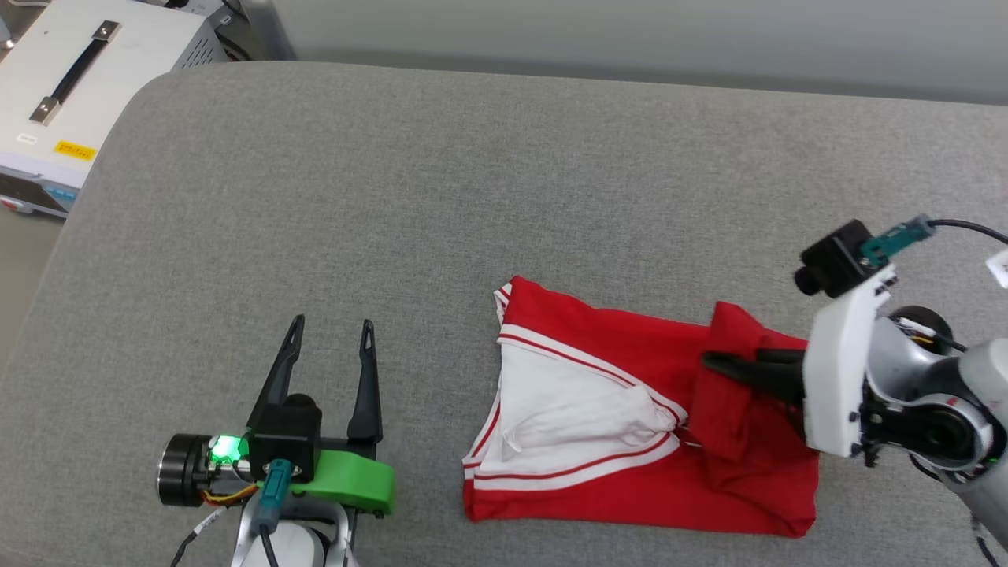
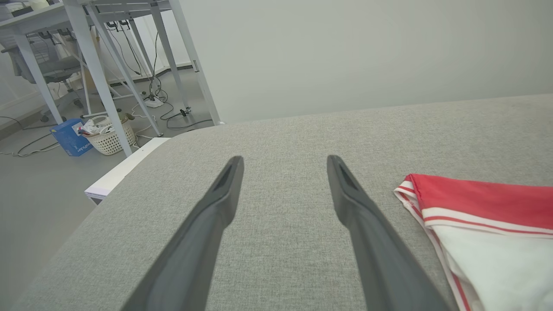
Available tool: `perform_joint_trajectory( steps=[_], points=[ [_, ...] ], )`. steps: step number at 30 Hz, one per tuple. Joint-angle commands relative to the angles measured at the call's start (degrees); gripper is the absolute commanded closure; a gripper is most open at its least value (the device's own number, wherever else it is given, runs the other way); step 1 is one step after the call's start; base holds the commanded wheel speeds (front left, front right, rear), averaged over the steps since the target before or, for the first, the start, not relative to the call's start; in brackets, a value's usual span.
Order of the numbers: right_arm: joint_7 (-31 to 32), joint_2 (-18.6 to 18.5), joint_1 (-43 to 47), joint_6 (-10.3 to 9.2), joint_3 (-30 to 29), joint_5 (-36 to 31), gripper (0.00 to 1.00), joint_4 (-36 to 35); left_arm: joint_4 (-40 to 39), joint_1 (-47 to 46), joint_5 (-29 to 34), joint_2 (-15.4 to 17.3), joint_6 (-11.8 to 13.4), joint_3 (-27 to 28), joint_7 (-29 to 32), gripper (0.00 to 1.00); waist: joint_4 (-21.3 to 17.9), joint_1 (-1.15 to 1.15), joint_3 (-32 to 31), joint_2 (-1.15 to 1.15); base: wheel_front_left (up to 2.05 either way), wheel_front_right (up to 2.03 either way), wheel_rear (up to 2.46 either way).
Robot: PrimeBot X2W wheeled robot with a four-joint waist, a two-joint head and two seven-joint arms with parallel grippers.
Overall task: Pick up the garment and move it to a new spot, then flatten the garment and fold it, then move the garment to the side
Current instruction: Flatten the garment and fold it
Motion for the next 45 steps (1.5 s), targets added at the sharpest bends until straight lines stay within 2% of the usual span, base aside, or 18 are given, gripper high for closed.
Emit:
perform_joint_trajectory(
  steps=[1,12,18,22,23,24,25,32,37,38,41,45],
  points=[
    [0.72,1.75,-2.15,-0.05,1.34,-1.19,1.00,0.50,0.05,-1.47,0.56,-0.52,-0.25,0.13,-0.34,0.00,0.78,0.00,1.19,0.00,0.00,0.00,0.00],
    [1.51,13.90,-13.11,-0.05,10.67,-5.01,1.00,9.52,0.40,-4.14,1.24,-1.84,-0.86,-0.07,-0.34,0.00,2.39,0.00,4.77,0.00,0.00,0.00,0.00],
    [0.80,16.37,-14.92,-0.05,16.86,-7.39,1.00,18.11,0.93,-5.38,1.47,-2.39,-1.01,-0.26,-0.34,0.00,2.95,0.00,6.06,0.00,0.00,0.00,0.00],
    [-2.54,17.43,-14.97,-0.05,19.53,-7.75,1.00,22.11,1.31,-5.52,1.50,-2.61,-0.93,-0.12,-0.34,0.00,2.76,0.00,6.05,0.00,0.00,0.00,0.00],
    [-4.09,17.62,-15.08,-0.05,19.71,-7.45,0.79,22.52,1.42,-5.43,1.48,-2.63,-0.87,0.02,-0.34,0.00,2.58,0.00,5.77,0.00,0.00,0.00,0.00],
    [-5.46,17.68,-15.25,-0.05,19.73,-7.18,0.50,22.56,1.52,-5.27,1.47,-2.63,-0.84,0.13,-0.34,0.00,2.41,0.00,5.50,0.00,0.00,0.00,0.00],
    [-7.13,17.55,-15.50,-0.05,19.81,-6.84,0.00,22.19,1.64,-5.05,1.48,-2.58,-0.85,0.25,-0.34,0.00,2.20,0.00,5.09,0.00,0.00,0.00,0.00],
    [-19.86,11.21,-15.92,-0.05,19.68,-8.15,0.00,14.33,1.65,-3.31,1.48,-1.92,-0.84,1.23,-0.34,0.00,0.64,0.00,1.73,0.00,0.00,0.00,0.00],
    [-32.96,6.92,-13.78,-0.05,14.44,-13.47,0.00,12.64,1.03,-1.59,1.47,-1.24,-0.70,2.16,-0.34,0.00,-1.25,0.00,-0.38,0.00,0.00,0.00,0.00],
    [-38.33,6.65,-12.38,-0.05,11.25,-16.96,0.00,13.95,0.70,-0.97,1.50,-1.01,-0.66,2.44,-0.34,0.00,-2.04,0.00,-1.11,0.00,0.00,0.00,0.00],
    [-46.26,7.70,-9.31,-0.05,5.65,-23.13,0.00,16.30,0.24,-0.12,1.52,-0.61,-0.65,2.85,-0.34,0.00,-3.09,0.00,-2.23,0.00,0.00,0.00,0.00],
    [-51.82,10.93,-3.97,-0.05,-3.40,-30.40,0.00,18.69,-0.43,0.91,1.46,-0.22,-0.62,3.35,-0.34,0.00,-4.44,0.00,-3.43,0.00,0.00,0.00,0.00]
  ],
)
